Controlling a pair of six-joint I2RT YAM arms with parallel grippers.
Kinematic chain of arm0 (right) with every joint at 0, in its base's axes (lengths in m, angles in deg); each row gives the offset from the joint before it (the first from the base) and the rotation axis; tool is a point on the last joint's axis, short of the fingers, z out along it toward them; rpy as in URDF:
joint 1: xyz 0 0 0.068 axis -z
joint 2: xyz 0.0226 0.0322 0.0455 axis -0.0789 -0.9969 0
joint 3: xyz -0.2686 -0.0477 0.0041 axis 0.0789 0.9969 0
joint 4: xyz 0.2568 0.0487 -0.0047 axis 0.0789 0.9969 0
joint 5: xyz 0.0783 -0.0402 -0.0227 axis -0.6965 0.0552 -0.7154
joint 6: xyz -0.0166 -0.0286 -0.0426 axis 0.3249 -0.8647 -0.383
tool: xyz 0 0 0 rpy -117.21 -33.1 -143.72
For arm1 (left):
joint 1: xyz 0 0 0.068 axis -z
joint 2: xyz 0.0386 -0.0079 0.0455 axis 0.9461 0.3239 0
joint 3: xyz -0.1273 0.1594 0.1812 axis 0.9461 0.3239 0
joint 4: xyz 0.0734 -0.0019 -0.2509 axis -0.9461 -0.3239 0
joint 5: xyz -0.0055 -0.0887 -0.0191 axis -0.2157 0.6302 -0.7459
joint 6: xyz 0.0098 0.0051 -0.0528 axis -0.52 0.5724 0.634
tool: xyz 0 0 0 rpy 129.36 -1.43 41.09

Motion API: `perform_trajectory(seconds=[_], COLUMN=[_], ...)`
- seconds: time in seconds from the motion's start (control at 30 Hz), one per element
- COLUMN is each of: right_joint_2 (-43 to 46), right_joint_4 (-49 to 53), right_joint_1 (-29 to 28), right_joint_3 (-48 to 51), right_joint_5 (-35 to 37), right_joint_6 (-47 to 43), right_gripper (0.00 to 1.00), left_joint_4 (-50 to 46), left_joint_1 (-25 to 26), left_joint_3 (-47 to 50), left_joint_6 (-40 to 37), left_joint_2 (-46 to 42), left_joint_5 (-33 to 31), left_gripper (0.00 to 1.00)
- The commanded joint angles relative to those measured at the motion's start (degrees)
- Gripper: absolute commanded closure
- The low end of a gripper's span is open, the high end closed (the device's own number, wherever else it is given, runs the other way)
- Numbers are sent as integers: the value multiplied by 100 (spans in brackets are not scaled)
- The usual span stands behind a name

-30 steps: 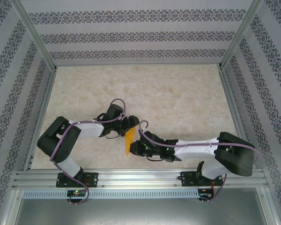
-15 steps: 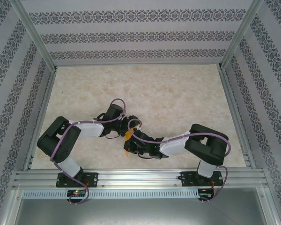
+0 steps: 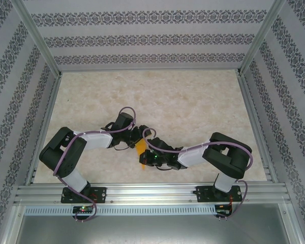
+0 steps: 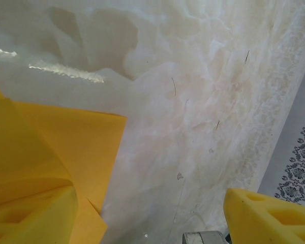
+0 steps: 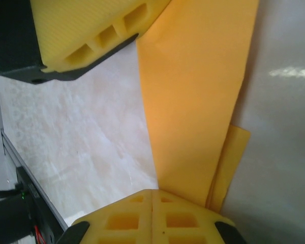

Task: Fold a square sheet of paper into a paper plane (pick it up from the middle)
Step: Fold the wing for the fifth time at the center of the table.

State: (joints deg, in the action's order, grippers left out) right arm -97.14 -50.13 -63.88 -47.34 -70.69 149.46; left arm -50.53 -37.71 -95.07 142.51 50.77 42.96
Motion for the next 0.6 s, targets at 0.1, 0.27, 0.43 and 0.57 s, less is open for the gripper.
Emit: perform_trajectory(seconds=[0.1,0.27,0.43,0.57], right_joint_2=[-209,-238,-166,-104], right_joint_4=[1646,1811,1985,2060], right_joint_1=[196,221,262,309], right_joint_3=[2,-56,-11,8], right_joint_5=[-479,-546,-557,-541], right_joint_6=[-852,-930,-945,-946], right_gripper=[97,98,98,98], left_joint_4=[296,60,240,211], left_joint_1=[-73,-141,-321,-424], left_joint_3=[-153,-317,-272,-300], left_joint_6=[-244,-477,-502,-692], left_joint_2=[64,196,422,507], left_joint_5=[-162,-238,-161,-196], left_gripper=[23,23,23,23])
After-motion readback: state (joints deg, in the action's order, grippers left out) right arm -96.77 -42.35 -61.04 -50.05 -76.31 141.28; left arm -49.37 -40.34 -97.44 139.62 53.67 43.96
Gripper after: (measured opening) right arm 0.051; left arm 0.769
